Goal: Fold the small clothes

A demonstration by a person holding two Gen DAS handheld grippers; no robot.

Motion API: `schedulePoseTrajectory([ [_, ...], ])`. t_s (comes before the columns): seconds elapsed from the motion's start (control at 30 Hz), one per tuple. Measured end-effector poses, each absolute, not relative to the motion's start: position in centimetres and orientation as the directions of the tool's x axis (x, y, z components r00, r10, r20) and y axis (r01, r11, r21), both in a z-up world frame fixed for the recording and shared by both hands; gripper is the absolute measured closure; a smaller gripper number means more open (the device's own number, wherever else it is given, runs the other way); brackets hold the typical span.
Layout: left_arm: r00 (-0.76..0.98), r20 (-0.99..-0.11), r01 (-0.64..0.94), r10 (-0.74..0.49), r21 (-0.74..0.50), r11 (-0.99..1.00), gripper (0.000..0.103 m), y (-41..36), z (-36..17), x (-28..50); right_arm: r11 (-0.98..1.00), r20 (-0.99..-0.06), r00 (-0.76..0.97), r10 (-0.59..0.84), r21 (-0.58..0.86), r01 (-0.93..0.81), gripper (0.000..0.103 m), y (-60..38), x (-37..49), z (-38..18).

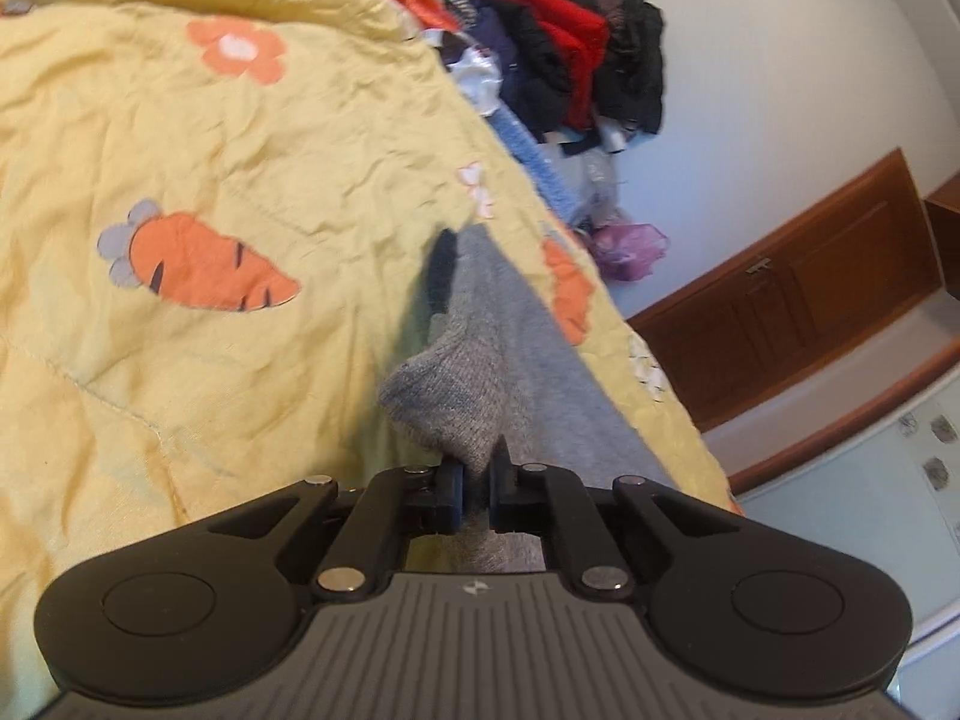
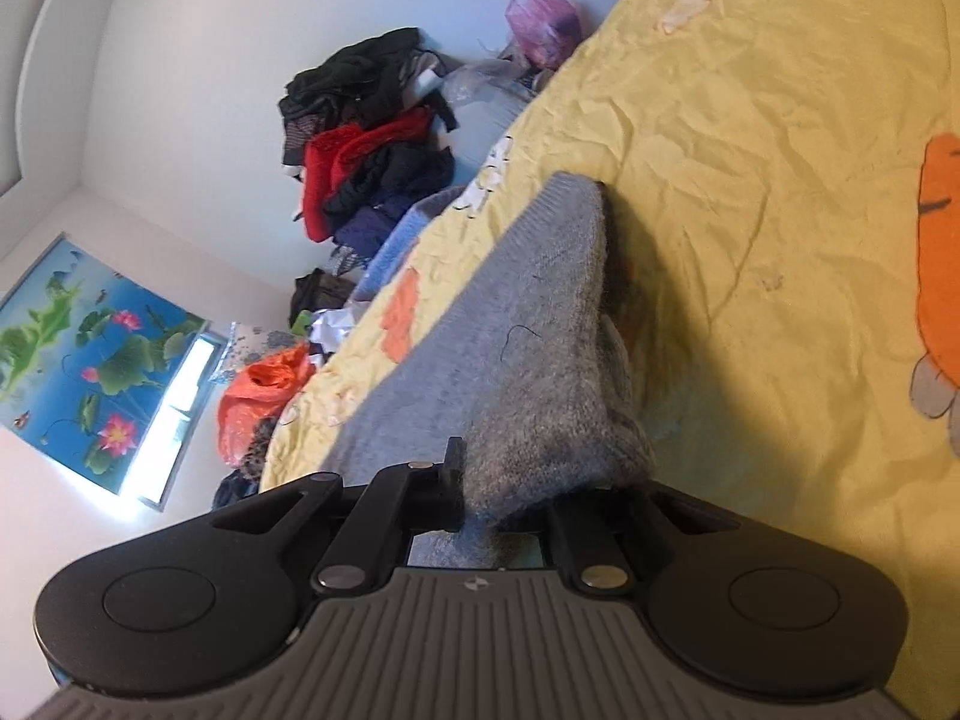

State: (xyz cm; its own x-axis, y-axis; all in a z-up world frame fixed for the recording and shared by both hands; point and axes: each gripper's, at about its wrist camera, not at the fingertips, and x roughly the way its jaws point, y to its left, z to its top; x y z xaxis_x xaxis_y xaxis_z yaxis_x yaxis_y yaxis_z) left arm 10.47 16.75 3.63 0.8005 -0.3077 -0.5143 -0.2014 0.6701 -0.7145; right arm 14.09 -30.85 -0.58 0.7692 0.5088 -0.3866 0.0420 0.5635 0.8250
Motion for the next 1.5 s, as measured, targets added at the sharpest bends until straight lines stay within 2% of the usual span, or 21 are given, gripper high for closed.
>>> schedulePoseTrajectory([
  [0.2, 0.782, -0.512, -0.152, -0.355, -0.709, 0.688, 0.097, 17.1, 5.0, 6.7, 0.546, -0.36, 0.75, 0.554, 0.837, -0.001, 0.088, -31.6, 10.4, 0.7],
  [0.37, 0.75, -0.534, -0.138, -0.39, -0.703, 0.697, 0.097, 17.7, 4.8, 0.1, 0.525, -0.354, 0.714, 0.604, 0.851, -0.022, 0.087, -32.6, 4.6, 1.6],
  [0.57, 0.688, -0.619, -0.214, -0.379, -0.672, 0.709, 0.097, 18.4, 2.7, -7.5, 0.539, -0.415, 0.653, 0.634, 0.842, 0.012, 0.087, -34.3, -3.5, 2.1],
  [0.67, 0.654, -0.673, -0.188, -0.346, -0.587, 0.787, 0.096, 17.7, 1.6, -8.5, 0.554, -0.464, 0.62, 0.633, 0.831, 0.057, 0.086, -34.4, -5.3, 0.8],
  [0.73, 0.642, -0.693, -0.139, -0.327, -0.525, 0.84, 0.094, 17.4, 1.5, -8.7, 0.59, -0.52, 0.608, 0.6, 0.801, 0.102, 0.078, -34.2, -5.7, -0.2],
  [0.8, 0.641, -0.703, -0.119, -0.309, -0.489, 0.864, 0.09, 18.0, 2.1, -9.1, 0.635, -0.577, 0.599, 0.556, 0.76, 0.142, 0.044, -34.6, -5.7, -0.4],
  [0.83, 0.651, -0.694, -0.114, -0.306, -0.488, 0.865, 0.087, 18.7, 2.6, -9.4, 0.654, -0.596, 0.591, 0.543, 0.742, 0.147, 0.038, -34.9, -5.5, -0.2],
  [0.9, 0.713, -0.655, -0.102, -0.249, -0.449, 0.888, 0.08, 19.6, 4.4, -9.8, 0.69, -0.585, 0.637, 0.502, 0.715, 0.113, 0.036, -36.1, -5.8, 1.3],
  [0.93, 0.755, -0.624, -0.104, -0.202, -0.418, 0.902, 0.065, 19.9, 5.3, -9.7, 0.707, -0.573, 0.665, 0.479, 0.701, 0.094, 0.035, -36.9, -5.7, 2.2],
  [0.97, 0.797, -0.585, -0.108, -0.152, -0.386, 0.916, 0.043, 20.0, 6.2, -9.0, 0.723, -0.563, 0.689, 0.456, 0.686, 0.082, 0.033, -37.6, -5.2, 2.9],
  [1.0, 0.821, -0.559, -0.114, -0.117, -0.362, 0.925, 0.034, 20.0, 6.8, -8.2, 0.737, -0.556, 0.705, 0.44, 0.672, 0.071, 0.033, -38.2, -4.2, 3.4],
  [1.03, 0.842, -0.533, -0.112, -0.089, -0.334, 0.936, 0.032, 19.7, 7.4, -6.7, 0.752, -0.553, 0.714, 0.43, 0.657, 0.056, 0.033, -38.5, -3.1, 3.8],
  [1.1, 0.859, -0.497, -0.031, -0.123, -0.289, 0.957, 0.032, 18.6, 8.0, -3.1, 0.783, -0.56, 0.719, 0.413, 0.621, 0.035, 0.033, -38.6, 0.0, 4.0],
  [1.2, 0.828, -0.547, 0.009, -0.122, -0.204, 0.979, 0.032, 16.2, 7.1, 3.5, 0.818, -0.575, 0.704, 0.416, 0.576, -0.013, 0.033, -37.7, 5.6, 3.6],
  [1.33, 0.75, -0.639, 0.003, -0.172, -0.257, 0.966, 0.032, 14.8, 4.6, 10.8, 0.895, -0.639, 0.673, 0.372, 0.44, -0.077, 0.033, -35.0, 12.0, 2.7],
  [1.43, 0.725, -0.661, 0.017, -0.194, -0.264, 0.964, 0.033, 13.6, 3.4, 13.6, 0.903, -0.675, 0.638, 0.372, 0.422, -0.081, 0.033, -33.9, 15.3, 1.4],
  [1.47, 0.716, -0.669, 0.031, -0.201, -0.256, 0.966, 0.036, 13.2, 3.2, 14.2, 0.9, -0.682, 0.626, 0.379, 0.429, -0.077, 0.033, -33.6, 16.1, 1.0],
  [1.5, 0.704, -0.681, 0.039, -0.2, -0.244, 0.969, 0.045, 12.8, 2.9, 14.8, 0.895, -0.675, 0.626, 0.391, 0.437, -0.088, 0.033, -33.3, 16.5, 0.8],
])
